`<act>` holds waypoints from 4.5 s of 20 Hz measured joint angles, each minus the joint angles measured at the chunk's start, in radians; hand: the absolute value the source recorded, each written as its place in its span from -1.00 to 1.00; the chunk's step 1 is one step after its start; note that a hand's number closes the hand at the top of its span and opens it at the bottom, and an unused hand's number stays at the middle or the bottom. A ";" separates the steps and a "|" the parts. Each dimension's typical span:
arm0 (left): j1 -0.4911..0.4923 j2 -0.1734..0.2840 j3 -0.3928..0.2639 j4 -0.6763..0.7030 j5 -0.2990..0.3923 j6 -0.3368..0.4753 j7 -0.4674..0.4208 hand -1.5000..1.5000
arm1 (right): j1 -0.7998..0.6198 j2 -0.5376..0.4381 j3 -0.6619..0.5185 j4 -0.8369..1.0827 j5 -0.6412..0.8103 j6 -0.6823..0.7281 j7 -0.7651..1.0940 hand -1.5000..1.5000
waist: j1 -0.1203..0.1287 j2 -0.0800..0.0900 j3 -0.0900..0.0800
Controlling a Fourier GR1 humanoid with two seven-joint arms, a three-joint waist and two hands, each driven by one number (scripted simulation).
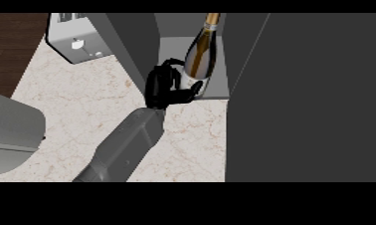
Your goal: Pick up the wine, place it into the cabinet and close the cabinet
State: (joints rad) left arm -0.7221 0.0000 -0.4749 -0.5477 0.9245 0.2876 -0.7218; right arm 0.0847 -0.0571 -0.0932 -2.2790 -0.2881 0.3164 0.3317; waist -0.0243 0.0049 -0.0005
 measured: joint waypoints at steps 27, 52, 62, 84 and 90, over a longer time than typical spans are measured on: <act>-0.230 -0.001 0.065 0.332 0.116 -0.041 -0.022 1.00 | -0.059 -0.001 0.022 0.048 0.021 0.001 -0.005 -1.00 | -0.029 0.011 -0.001; -0.099 0.008 -0.019 0.069 0.011 -0.007 -0.112 -1.00 | -0.021 -0.002 0.019 0.011 0.050 -0.011 0.003 -1.00 | 0.028 -0.003 -0.006; 0.207 0.190 -0.173 -0.536 -0.082 0.103 0.063 -1.00 | -0.013 -0.006 0.015 -0.018 0.041 -0.013 0.016 -1.00 | 0.054 -0.017 0.001; 0.775 0.541 -0.190 -1.466 -0.258 0.342 0.232 -1.00 | -0.010 -0.144 0.144 -0.085 0.003 0.175 0.118 1.00 | 0.038 -0.009 0.001; 0.960 0.633 -0.092 -1.590 -0.225 0.298 0.188 -1.00 | 0.053 -0.114 0.291 -0.102 -0.010 0.170 0.180 1.00 | 0.039 -0.009 0.000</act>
State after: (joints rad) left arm 0.2375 0.6326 -0.5669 -2.1377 0.6993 0.5854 -0.5336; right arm 0.1374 -0.1711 0.1975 -2.3808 -0.2977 0.4863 0.5119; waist 0.0149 -0.0042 -0.0005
